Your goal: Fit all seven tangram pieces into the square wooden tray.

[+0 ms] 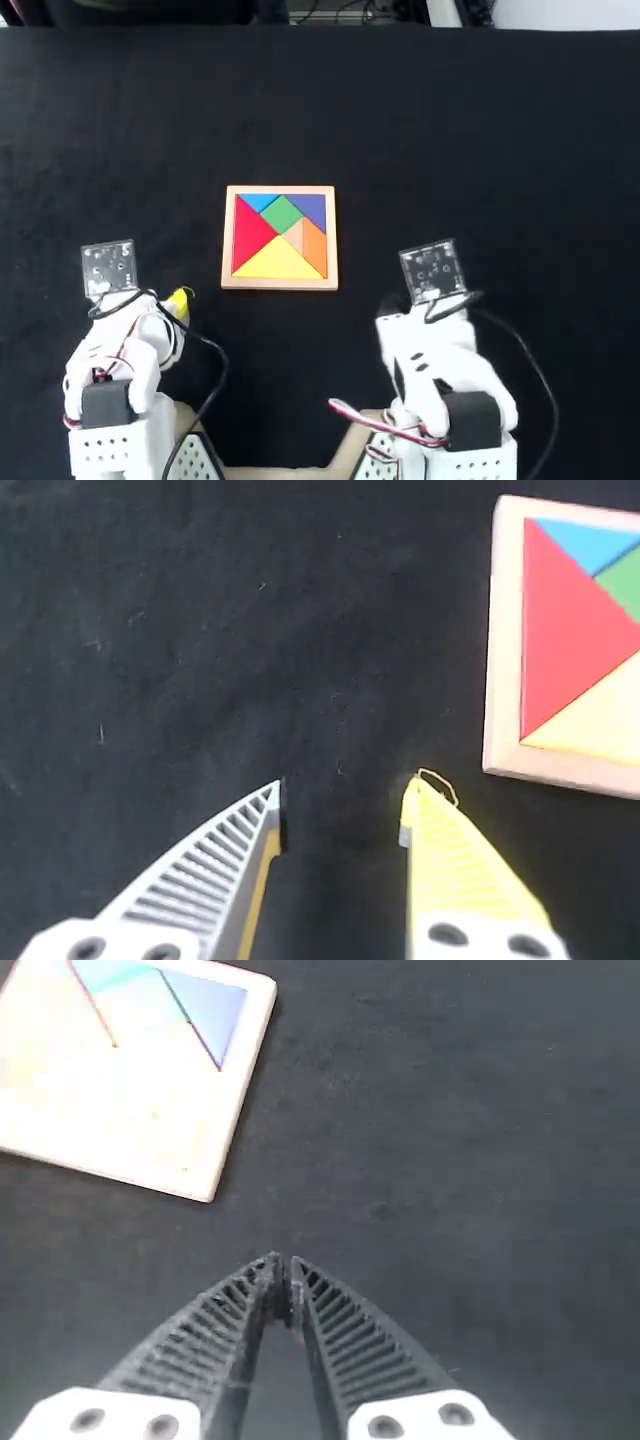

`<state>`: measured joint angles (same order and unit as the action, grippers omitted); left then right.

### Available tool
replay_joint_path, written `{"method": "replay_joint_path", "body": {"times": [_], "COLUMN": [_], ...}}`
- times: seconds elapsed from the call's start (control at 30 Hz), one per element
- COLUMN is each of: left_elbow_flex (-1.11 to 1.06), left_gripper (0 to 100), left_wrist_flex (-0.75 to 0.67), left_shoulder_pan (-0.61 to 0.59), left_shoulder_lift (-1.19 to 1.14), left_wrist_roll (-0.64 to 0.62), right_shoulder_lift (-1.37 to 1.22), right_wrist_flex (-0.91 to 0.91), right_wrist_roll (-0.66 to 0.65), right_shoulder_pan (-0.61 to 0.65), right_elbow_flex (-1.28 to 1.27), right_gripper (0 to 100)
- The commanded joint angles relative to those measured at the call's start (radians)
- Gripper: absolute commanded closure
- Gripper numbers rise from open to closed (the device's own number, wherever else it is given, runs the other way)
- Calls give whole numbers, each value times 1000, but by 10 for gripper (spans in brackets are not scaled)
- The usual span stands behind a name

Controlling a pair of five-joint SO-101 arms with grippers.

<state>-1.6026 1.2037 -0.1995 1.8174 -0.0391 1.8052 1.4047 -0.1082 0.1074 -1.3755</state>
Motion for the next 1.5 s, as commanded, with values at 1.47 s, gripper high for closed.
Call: {"method": "replay_joint_path", "body": {"times": [1.47], "left_elbow_flex": [-96], "left_gripper": [798], "left_wrist_flex": [68], "left_shoulder_pan": [91], "left_shoulder_lift": [3], "left_wrist_roll": [95], "right_shoulder_lift": [67], "right_wrist_flex": [-114], "right_wrist_roll": [-72], "right_shoulder_pan": [-153], "right_elbow_flex": [-309], "right_gripper": [892]}}
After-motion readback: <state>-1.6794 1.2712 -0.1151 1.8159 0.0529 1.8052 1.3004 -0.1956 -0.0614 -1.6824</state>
